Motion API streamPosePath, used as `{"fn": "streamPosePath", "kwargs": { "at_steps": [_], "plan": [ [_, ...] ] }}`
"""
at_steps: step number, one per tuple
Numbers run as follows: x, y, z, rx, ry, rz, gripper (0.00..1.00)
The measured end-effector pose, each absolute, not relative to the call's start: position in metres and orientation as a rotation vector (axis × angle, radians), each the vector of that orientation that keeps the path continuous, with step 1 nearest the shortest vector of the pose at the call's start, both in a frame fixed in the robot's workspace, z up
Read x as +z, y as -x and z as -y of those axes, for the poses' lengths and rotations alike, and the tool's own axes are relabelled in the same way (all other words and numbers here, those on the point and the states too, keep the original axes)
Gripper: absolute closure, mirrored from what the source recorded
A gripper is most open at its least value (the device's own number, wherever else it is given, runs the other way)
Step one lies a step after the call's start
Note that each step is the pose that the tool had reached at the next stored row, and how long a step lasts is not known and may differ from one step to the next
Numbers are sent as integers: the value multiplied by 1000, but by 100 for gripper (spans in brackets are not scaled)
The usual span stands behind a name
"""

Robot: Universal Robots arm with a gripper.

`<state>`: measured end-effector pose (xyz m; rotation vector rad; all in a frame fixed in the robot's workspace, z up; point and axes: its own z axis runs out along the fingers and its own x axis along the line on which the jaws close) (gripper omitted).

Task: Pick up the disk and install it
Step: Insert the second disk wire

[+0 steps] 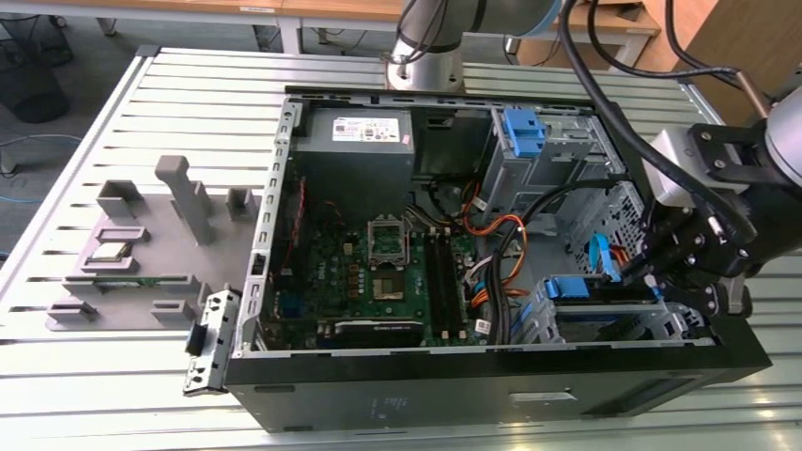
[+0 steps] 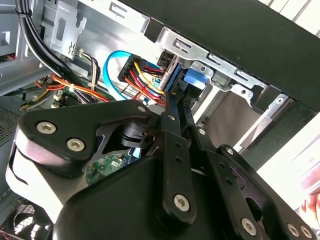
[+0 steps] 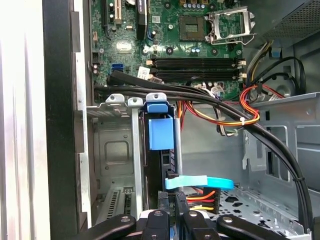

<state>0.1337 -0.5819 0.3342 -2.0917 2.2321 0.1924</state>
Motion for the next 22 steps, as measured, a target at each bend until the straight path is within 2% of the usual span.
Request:
{"fn": "streamPosePath", "kwargs": {
  "at_steps": [22],
  "plan": [
    [332,-133,582,186,2095,-2235,83]
  ]
}}
